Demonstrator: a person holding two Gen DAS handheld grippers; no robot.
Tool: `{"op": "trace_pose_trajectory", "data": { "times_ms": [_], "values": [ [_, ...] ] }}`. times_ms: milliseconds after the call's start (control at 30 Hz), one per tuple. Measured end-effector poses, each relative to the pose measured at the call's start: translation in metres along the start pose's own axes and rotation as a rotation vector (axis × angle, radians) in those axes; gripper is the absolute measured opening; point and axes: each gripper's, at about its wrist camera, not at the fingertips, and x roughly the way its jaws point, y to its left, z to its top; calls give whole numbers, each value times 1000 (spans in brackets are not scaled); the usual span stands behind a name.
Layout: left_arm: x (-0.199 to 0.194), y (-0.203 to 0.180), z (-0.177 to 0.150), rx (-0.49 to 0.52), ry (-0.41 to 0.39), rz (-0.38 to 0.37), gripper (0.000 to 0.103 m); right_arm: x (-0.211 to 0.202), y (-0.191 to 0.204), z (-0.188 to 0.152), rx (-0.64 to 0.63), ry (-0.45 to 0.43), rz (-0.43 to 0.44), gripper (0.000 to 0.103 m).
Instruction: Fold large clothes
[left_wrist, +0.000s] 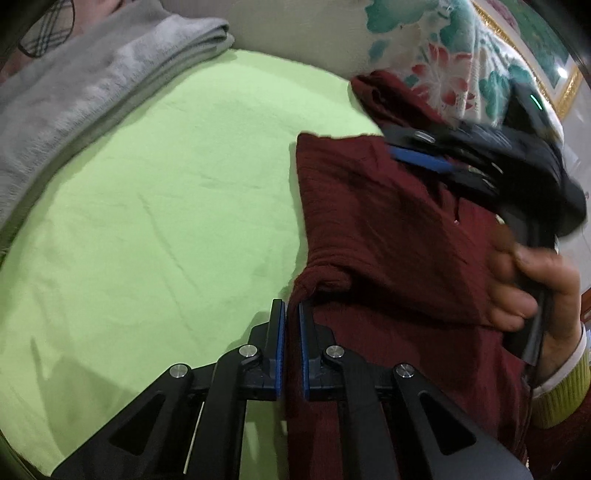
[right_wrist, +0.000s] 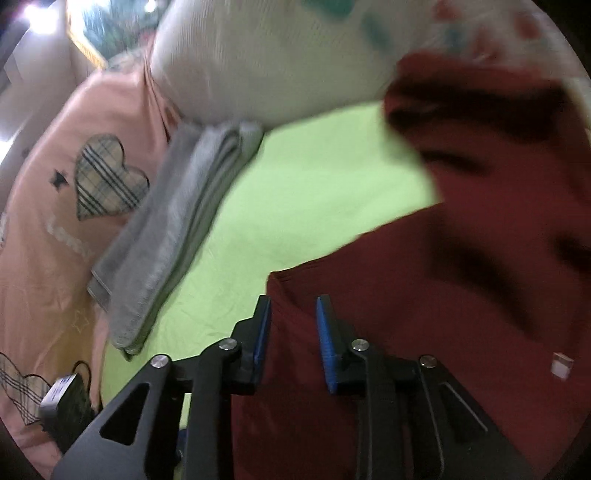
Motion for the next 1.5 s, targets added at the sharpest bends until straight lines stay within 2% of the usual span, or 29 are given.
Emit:
{"op": "trace_pose_trajectory", "data": {
  "times_ms": [33,200,367,500,533,567,633,700,767,800,867,967,1133,1233,1333,1400,1500],
  "values": [
    [-7,-2,1,1,-15,-13,4,-22,-11,-5,19,-25,-19,27],
    [-14,-28,15,42,-59,-87,4,-79,-49,-34,113,-54,-109,27],
    [17,-56,23,102,-13,-74,8,-142,-107,-84,252,-95,-274,27],
    [47,-54,18,109,55,-19,10,-185,-154,-119,361,-96,-445,26],
    [48,-52,16,108,51,-34,10,-196,-165,-127,386,-111,-446,25],
    [47,-50,15,110,46,-42,10,-207,-173,-133,413,-133,-401,25],
    [42,-49,17,103,53,-47,10,-217,-173,-133,410,-141,-421,25],
    [35,-50,21,98,44,-39,13,-227,-164,-125,359,-172,-471,31],
    [31,-56,27,102,39,-21,23,-226,-160,-114,344,-182,-433,35],
    [29,-60,31,104,29,-21,26,-224,-158,-108,339,-183,-415,35],
    [25,-68,40,111,10,-24,37,-216,-152,-91,305,-184,-399,35],
    [24,-82,56,124,0,-44,39,-202,-140,-66,252,-188,-363,35],
    [32,-101,99,138,-37,-37,46,-180,-126,-21,179,-191,-325,36],
    [41,-105,129,132,-59,-26,48,-164,-126,8,195,-197,-221,36],
    [57,-110,161,149,-81,13,48,-146,-117,34,137,-193,-256,38],
    [71,-111,185,167,-93,43,49,-133,-113,48,100,-183,-286,53],
    [96,-107,220,152,-75,40,49,-111,-113,74,41,-165,-330,58]
  ]
}}
